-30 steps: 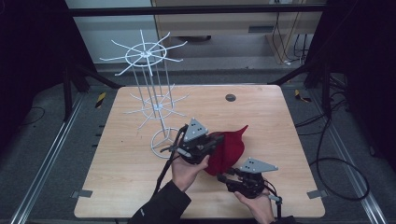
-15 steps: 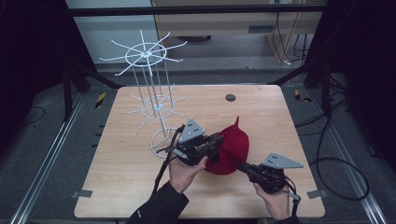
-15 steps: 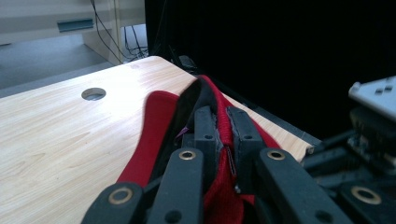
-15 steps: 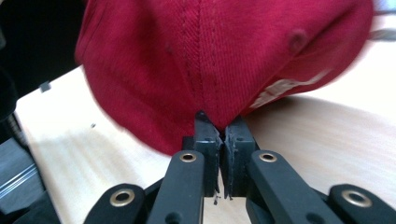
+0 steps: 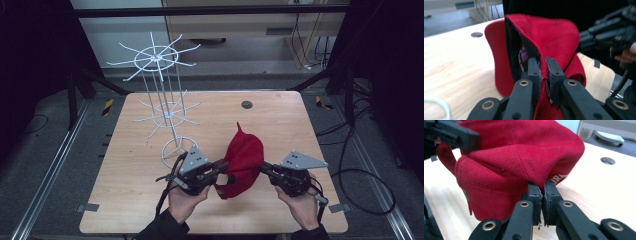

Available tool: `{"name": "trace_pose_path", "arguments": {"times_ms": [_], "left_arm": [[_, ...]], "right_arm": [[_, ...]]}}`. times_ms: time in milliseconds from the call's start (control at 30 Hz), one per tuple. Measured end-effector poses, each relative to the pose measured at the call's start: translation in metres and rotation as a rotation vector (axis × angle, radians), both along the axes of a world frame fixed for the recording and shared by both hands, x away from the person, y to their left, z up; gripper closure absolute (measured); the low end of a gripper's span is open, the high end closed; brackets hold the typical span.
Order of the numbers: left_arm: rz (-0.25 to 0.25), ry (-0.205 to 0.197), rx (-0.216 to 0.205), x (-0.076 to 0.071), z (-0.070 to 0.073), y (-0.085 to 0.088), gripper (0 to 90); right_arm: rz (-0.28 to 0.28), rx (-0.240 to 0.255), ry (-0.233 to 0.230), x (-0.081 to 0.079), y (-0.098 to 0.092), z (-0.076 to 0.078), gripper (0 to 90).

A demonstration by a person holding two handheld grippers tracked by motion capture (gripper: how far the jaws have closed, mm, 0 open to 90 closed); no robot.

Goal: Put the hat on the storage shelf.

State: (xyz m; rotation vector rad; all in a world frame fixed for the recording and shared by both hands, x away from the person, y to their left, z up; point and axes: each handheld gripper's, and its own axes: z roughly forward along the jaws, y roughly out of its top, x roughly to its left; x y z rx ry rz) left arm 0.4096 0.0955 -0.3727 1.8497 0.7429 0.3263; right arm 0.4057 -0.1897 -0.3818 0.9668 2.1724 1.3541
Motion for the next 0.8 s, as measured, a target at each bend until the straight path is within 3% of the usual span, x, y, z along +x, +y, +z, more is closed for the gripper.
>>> {"name": "trace_pose_path", "arguments": {"times_ms": [100, 267, 467, 600, 800], "left_arm": [[0.023, 0.024, -0.001, -0.003, -0.009, 0.018, 82.7], [0.076, 0.061, 0.000, -0.005, -0.028, 0.048, 82.6], [0.121, 0.108, 0.038, -0.007, -0.052, 0.073, 82.5], [0.143, 0.135, 0.084, -0.007, -0.068, 0.082, 82.5], [0.145, 0.179, 0.146, -0.001, -0.085, 0.081, 82.5]], "right_arm": [[0.058, -0.068, 0.000, 0.005, 0.026, 0.008, 86.0], [0.105, -0.105, -0.001, 0.011, 0.053, 0.010, 85.7], [0.172, -0.158, 0.014, 0.017, 0.093, 0.007, 85.2], [0.205, -0.197, 0.033, 0.021, 0.121, -0.004, 85.1], [0.206, -0.232, 0.073, 0.024, 0.132, -0.019, 85.6]]}}
